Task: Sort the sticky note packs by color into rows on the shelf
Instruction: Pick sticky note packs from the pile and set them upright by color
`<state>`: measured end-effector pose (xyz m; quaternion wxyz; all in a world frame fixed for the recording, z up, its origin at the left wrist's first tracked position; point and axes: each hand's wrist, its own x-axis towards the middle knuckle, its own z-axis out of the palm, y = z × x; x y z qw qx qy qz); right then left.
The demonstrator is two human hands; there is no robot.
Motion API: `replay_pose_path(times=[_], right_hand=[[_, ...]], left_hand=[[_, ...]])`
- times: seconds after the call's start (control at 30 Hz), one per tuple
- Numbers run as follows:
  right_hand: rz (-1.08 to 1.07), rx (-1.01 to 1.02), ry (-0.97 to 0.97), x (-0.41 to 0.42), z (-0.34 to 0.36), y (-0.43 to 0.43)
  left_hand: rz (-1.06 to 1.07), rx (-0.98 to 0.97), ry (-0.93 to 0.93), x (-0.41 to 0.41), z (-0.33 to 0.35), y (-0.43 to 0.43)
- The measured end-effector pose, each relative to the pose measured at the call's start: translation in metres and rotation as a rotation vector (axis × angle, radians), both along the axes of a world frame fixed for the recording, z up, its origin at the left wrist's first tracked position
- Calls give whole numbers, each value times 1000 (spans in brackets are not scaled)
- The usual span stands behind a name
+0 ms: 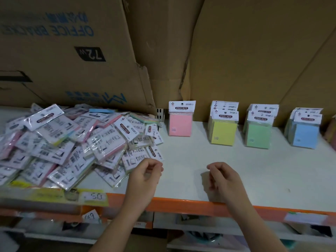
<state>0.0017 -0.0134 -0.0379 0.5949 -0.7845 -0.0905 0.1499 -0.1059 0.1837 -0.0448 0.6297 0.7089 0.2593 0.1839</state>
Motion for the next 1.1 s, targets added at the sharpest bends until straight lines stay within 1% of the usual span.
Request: replay_pose_path(times=[0.03,0.13,0.3,0.4,0.53,0.6,0.67,0.73,0.83,0.93,1.03,1.1], right_hand=[[34,29,24,-5,1,0],[139,121,98,-14,4,9],[278,193,148,-17,3,43],[362,237,184,-22,1,66],[416,256,171,-27,2,97],[441,254,136,-25,4,113],[424,245,140,-22,7,131],[404,204,157,-20,11,152],[442,128,176,-22,17,182],[392,69,177,-27,18,206],[272,8,155,-30,15,220],[243,3,114,-32,15,223]], left_hand=[[26,-8,-1,-10,1,0],[134,45,15,-38,3,-1],[301,89,44,-67,8,-3],[342,136,48,-79,13,0],[330,278,96,-80,26,13],[315,399,111,-73,35,24],[301,507,131,-66,43,37],[293,593,133,-62,45,52],[238,689,161,-61,44,73],[131,735,193,-62,41,86],[75,722,140,-65,36,93],[17,724,124,-67,33,97]])
